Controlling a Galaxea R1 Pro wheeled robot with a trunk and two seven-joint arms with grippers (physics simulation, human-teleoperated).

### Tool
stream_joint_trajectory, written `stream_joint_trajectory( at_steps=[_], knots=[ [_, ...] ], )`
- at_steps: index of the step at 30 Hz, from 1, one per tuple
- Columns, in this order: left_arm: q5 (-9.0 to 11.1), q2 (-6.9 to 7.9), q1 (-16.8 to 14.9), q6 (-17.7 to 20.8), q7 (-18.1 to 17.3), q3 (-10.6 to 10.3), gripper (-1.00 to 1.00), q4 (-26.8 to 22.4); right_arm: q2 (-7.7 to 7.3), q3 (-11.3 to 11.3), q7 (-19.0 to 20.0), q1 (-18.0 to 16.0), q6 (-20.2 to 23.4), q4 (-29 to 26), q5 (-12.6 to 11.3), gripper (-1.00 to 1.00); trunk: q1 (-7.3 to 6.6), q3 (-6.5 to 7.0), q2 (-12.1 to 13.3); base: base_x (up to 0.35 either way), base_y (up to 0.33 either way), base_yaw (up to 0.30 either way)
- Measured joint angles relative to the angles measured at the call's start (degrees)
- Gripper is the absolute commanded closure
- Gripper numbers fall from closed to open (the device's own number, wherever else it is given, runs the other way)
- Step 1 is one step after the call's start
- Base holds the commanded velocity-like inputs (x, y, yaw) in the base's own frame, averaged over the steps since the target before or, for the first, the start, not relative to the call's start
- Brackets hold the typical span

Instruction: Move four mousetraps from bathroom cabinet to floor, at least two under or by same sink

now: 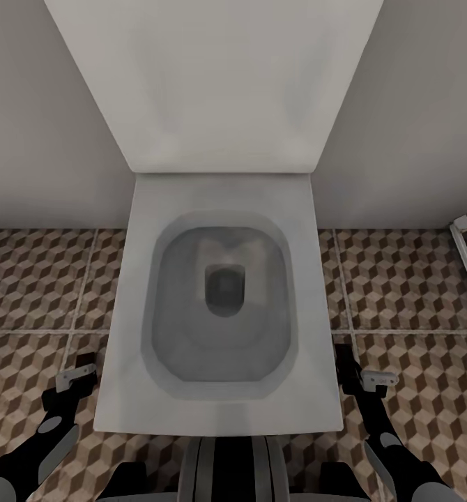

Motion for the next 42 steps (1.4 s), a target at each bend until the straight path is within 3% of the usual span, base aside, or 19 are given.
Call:
stream_joint_trajectory(
  at_steps=[11,34,42],
  knots=[
    [0.02,-0.13,0.00,-1.99,0.87,0.10,1.00,-0.01,-0.01,0.00,0.00,0.00,-0.01,0.01,0.00,1.00,0.00,0.00,0.00,0.000,0.000,0.000],
    [0.04,-0.33,0.00,-2.15,1.30,-0.07,1.00,0.00,-0.03,0.00,0.00,0.00,-0.01,0.01,0.00,1.00,0.00,0.00,0.00,0.000,0.000,0.000],
    [0.09,-0.53,0.00,-2.45,3.60,-0.20,1.00,0.00,-0.02,0.00,0.00,0.00,-0.01,0.01,-0.01,1.00,0.03,-0.21,-0.01,0.000,0.000,0.000]
  ],
)
